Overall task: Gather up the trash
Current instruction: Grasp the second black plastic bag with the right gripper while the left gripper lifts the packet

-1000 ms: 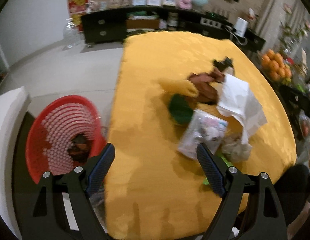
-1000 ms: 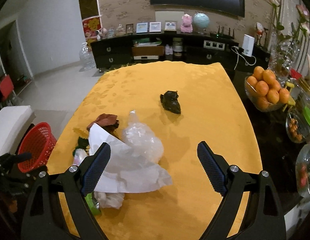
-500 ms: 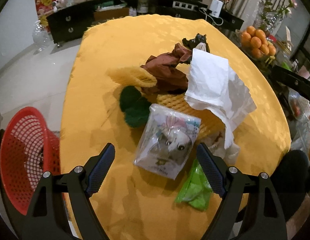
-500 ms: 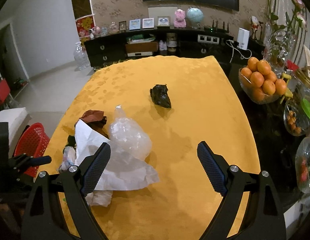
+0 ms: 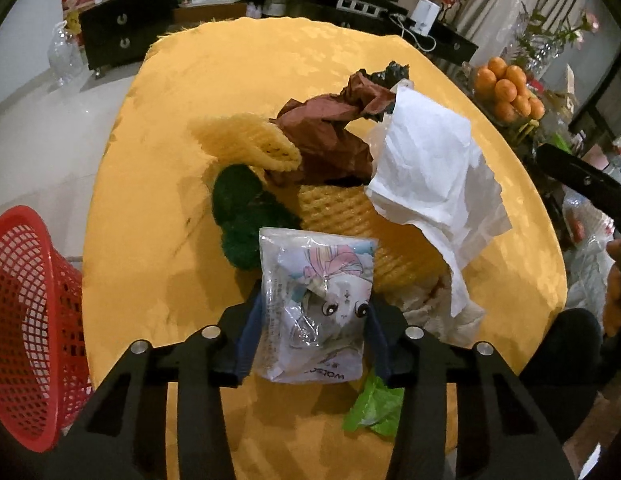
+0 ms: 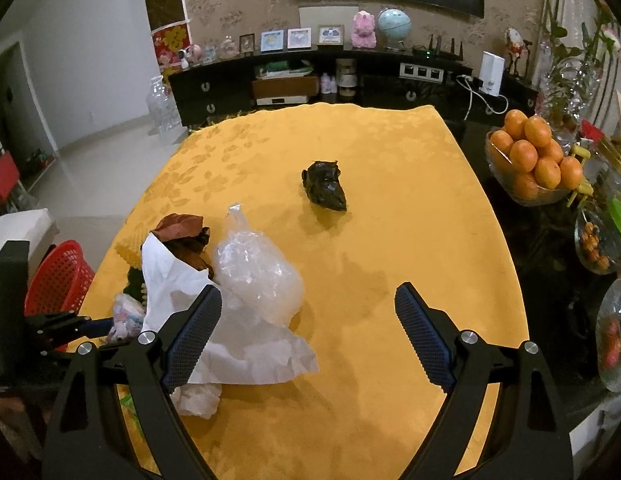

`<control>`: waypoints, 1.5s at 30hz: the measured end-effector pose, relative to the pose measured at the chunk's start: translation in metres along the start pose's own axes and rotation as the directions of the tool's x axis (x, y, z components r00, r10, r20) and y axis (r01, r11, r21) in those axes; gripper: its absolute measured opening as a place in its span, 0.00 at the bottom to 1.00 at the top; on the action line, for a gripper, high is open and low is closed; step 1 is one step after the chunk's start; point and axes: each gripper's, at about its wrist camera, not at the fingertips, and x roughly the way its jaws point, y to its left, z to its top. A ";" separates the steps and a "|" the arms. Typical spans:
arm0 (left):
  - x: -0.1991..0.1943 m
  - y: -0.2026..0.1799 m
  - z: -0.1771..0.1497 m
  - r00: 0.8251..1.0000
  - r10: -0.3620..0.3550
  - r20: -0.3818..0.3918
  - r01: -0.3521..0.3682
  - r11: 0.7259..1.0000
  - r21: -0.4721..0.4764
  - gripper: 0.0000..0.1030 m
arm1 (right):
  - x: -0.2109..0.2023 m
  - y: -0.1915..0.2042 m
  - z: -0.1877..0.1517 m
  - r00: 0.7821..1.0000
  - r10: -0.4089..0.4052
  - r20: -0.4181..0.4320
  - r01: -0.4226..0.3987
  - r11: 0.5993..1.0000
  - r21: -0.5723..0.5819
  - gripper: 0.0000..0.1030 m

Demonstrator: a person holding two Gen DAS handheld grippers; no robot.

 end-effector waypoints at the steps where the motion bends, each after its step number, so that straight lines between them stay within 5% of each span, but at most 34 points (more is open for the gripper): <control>1: -0.003 0.001 0.000 1.000 0.000 0.005 0.000 1.000 -0.003 0.41 | 0.001 0.000 0.000 1.000 0.000 -0.001 0.000 1.000 -0.002 0.83; 16: -0.071 0.019 0.000 0.988 0.077 0.136 -0.070 0.996 -0.057 0.41 | 0.033 -0.005 0.036 1.000 -0.013 0.000 0.013 1.000 -0.018 0.83; 27: -0.097 0.058 -0.002 0.963 0.207 0.173 -0.184 0.972 -0.144 0.41 | 0.112 -0.018 0.079 0.998 0.004 -0.069 -0.001 0.999 0.043 0.83; 37: -0.105 0.084 -0.003 0.950 0.266 0.166 -0.233 0.953 -0.193 0.41 | 0.173 -0.019 0.104 0.995 -0.061 -0.080 0.063 0.998 0.020 0.83; 45: -0.107 0.094 -0.003 0.943 0.290 0.162 -0.254 0.944 -0.210 0.41 | 0.203 -0.013 0.106 0.990 -0.028 -0.142 0.027 1.000 -0.010 0.62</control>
